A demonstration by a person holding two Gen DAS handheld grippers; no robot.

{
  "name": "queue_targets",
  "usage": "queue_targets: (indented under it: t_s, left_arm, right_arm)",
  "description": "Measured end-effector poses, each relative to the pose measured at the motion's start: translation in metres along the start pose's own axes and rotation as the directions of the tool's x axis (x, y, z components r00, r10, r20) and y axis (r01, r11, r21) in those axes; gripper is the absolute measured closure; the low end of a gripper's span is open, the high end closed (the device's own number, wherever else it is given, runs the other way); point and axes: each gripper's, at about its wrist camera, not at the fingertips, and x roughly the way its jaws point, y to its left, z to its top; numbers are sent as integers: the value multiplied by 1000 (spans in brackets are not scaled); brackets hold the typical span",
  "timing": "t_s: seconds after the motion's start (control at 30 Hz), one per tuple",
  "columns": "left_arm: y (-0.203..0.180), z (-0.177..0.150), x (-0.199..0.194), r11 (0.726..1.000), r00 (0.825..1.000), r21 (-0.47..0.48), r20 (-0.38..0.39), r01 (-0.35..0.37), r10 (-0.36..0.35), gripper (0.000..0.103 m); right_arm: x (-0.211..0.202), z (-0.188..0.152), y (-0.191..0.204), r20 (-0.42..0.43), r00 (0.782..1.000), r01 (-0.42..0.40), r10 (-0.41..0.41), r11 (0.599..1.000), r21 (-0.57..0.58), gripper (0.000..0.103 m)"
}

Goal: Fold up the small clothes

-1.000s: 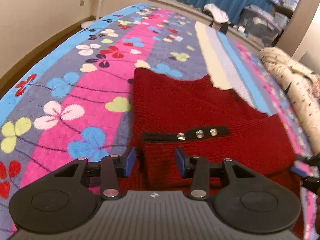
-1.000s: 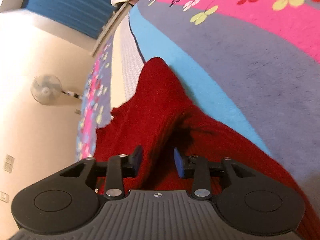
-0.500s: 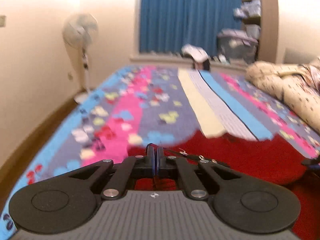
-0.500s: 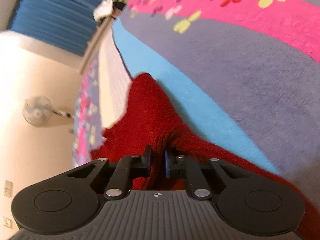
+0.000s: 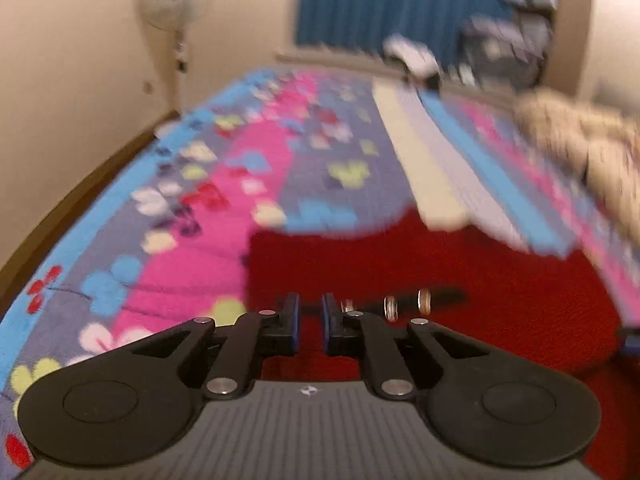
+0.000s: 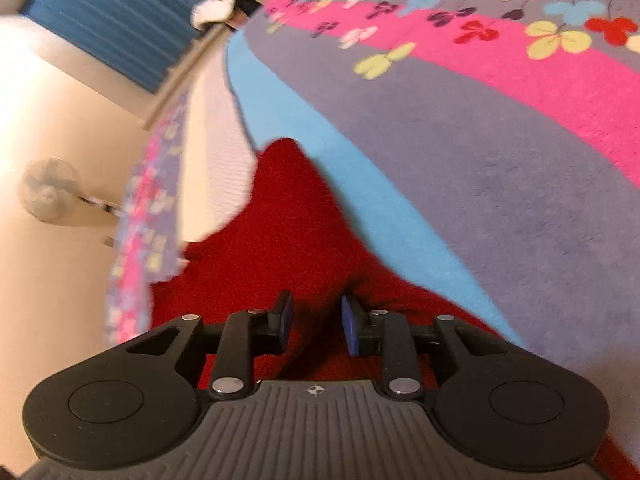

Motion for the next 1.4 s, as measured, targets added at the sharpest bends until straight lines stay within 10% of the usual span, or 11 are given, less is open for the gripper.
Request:
queue_targets:
  t_s: [0.07, 0.53, 0.87, 1.07, 1.4]
  left_arm:
    - [-8, -13, 18, 998, 993, 53, -109, -42, 48, 92]
    - [-31, -17, -21, 995, 999, 95, -11, -37, 38, 88]
    - [-16, -34, -101, 994, 997, 102, 75, -28, 21, 55]
    - [-12, -70, -166, 991, 992, 130, 127, -12, -4, 27]
    - [-6, -155, -262, 986, 968, 166, 252, -27, -16, 17]
  right_arm:
    - [12, 0, -9, -36, 999, 24, -23, 999, 23, 80]
    - [-41, -15, 24, 72, 997, 12, 5, 970, -244, 75]
    - [-139, -68, 33, 200, 972, 18, 122, 813, -582, 75]
    - [-196, -97, 12, 262, 945, -8, 198, 812, -584, 69]
    - [-238, -123, -36, 291, 945, 50, 150, 812, -581, 67]
